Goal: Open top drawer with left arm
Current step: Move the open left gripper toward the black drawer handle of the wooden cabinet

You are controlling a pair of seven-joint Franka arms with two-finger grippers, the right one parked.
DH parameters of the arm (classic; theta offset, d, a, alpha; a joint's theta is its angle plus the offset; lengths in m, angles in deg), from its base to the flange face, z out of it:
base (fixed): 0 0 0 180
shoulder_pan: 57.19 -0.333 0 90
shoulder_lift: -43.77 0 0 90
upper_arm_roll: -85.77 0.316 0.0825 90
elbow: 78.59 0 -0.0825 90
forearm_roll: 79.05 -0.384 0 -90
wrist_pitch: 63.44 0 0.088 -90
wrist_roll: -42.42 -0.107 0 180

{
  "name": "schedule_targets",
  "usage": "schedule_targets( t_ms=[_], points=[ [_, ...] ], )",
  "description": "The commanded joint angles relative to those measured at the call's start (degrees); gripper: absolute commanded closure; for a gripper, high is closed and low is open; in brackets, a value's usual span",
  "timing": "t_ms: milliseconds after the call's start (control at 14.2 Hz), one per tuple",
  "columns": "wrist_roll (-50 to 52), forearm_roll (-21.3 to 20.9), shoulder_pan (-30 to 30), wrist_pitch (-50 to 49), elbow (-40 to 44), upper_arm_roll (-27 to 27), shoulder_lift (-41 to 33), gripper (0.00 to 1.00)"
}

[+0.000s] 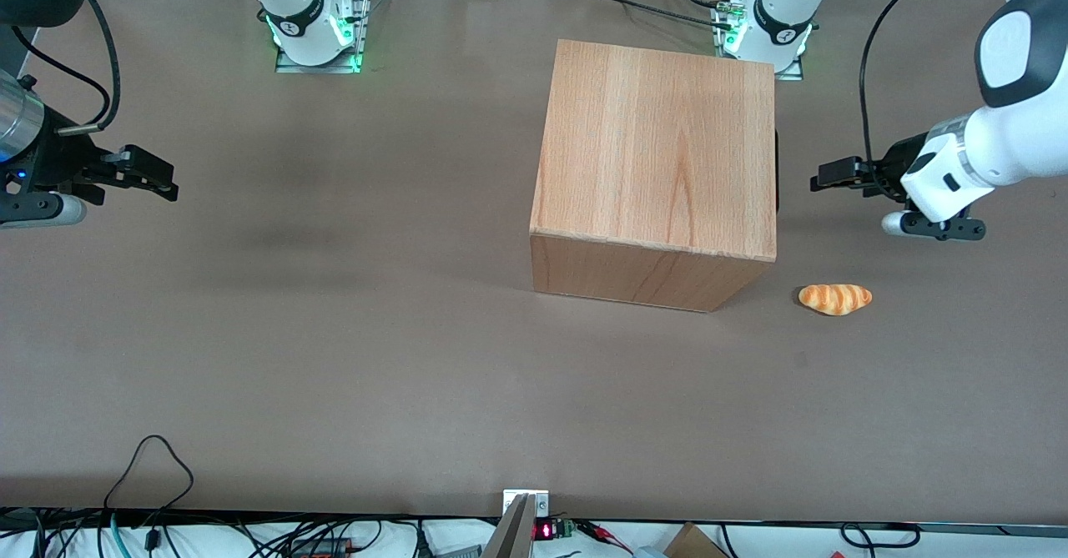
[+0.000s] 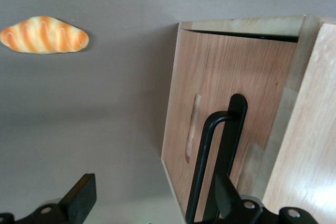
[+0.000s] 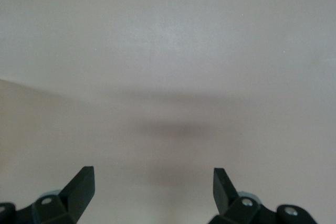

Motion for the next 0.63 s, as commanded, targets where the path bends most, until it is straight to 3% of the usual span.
schedule_targets(
  t_ms=[0, 561],
  points=[
    [-0.3, 1.9, 0.1, 1.5, -1.5, 0.0, 0.4, 0.00],
    [-2.9, 3.8, 0.2, 2.7, -4.8, -0.1, 1.7, 0.00]
  ],
)
